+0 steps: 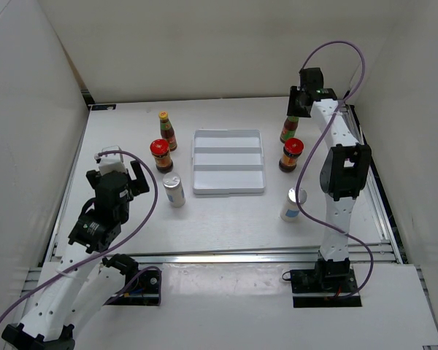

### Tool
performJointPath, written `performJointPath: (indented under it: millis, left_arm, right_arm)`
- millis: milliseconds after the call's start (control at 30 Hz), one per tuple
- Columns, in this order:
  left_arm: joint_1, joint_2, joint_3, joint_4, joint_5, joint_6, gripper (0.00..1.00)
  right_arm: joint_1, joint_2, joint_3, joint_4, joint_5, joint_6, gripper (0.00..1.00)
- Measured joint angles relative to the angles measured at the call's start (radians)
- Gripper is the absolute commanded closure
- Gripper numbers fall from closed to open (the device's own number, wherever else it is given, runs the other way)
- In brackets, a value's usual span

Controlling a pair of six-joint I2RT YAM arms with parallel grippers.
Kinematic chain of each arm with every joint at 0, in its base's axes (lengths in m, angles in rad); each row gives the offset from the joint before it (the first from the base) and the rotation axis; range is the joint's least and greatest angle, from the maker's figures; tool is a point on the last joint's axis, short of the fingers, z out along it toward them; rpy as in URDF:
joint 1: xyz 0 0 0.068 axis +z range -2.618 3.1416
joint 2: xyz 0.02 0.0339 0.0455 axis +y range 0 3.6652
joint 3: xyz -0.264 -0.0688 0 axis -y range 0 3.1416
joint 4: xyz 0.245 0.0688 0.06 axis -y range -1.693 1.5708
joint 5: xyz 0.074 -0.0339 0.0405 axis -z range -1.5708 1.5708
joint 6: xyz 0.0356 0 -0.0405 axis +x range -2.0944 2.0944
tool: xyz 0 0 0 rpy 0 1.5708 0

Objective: Organize the condiment bottles

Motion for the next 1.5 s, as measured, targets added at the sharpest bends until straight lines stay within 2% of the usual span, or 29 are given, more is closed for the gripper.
performJointPath:
  millis: [67, 200, 367, 967, 1500]
  left_arm:
    - [0.0, 0.0, 0.0, 0.0, 0.0, 0.0, 0.0]
    - [0.0, 0.0, 0.0, 0.0, 0.0, -0.001, 0.0]
    - [0.0, 0.005, 0.0, 0.0, 0.0, -0.001, 0.0]
    - [0.0, 0.008, 0.0, 0.0, 0.0, -0.001, 0.0]
    - [0.0, 0.008, 0.0, 0.0, 0.0, -0.001, 0.0]
  right_arm:
    - [0.0, 0.0, 0.0, 0.002, 0.008, 0.002, 0.69]
    - [0.006, 0.0, 0.0, 0.003, 0.03, 0.0, 0.91]
    - [0.016, 0.0, 0.002, -0.002, 0.06, 0.001, 1.0]
    - [0.04, 0.012, 0.136, -0.073, 0.081, -0.003, 1.0]
    - [0.256, -0.005, 0.252, -0.113, 0.018, -0.007, 1.0]
